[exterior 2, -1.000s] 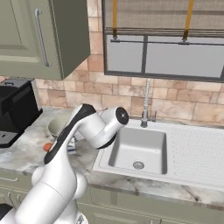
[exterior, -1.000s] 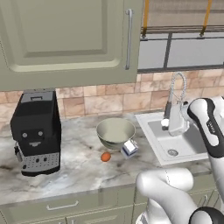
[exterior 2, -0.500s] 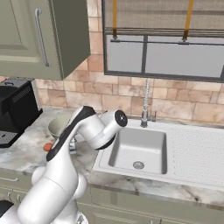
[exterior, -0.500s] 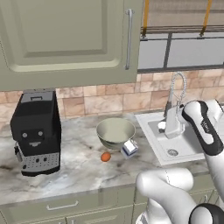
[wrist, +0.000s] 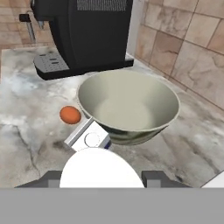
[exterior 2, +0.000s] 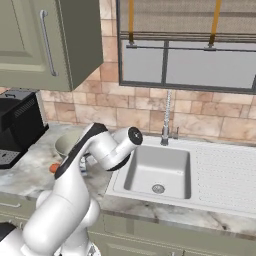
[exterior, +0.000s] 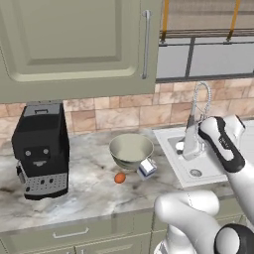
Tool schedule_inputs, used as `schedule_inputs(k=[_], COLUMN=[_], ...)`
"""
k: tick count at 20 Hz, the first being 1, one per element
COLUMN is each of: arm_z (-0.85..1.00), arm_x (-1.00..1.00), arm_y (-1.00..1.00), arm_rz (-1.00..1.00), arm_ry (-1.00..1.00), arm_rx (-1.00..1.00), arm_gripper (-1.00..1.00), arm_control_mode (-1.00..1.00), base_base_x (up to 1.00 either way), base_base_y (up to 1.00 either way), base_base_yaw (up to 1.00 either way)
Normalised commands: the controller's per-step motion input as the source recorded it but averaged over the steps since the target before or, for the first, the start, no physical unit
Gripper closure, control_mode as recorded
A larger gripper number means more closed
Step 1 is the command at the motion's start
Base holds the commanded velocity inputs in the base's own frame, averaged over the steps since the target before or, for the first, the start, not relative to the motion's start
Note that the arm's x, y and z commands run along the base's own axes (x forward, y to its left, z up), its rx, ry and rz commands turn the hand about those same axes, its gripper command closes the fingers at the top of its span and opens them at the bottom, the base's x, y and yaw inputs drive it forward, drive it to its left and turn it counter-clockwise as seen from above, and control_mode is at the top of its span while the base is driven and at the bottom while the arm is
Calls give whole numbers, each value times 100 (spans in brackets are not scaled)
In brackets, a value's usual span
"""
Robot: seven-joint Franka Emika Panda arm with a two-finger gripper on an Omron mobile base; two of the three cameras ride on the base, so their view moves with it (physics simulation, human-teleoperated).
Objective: Gather the eggs and milk located in the vicinity of the sink area and place them right next to the bowl.
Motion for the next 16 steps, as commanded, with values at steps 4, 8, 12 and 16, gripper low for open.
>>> schedule_inputs(k=[4, 8, 12, 16], arm_z=[-26, -28, -28, -21], arm_x=[11, 16, 19, 19], arm_y=[0, 0, 0, 0], arm_rz=[0, 0, 1, 3], arm_ry=[3, 3, 5, 6], arm_rx=[0, 0, 0, 0], arm_gripper=[100, 100, 100, 100], arm_control_mode=[-100, -100, -100, -100], base_base_x=[0, 0, 0, 0], base_base_y=[0, 0, 0, 0], base_base_yaw=[0, 0, 0, 0])
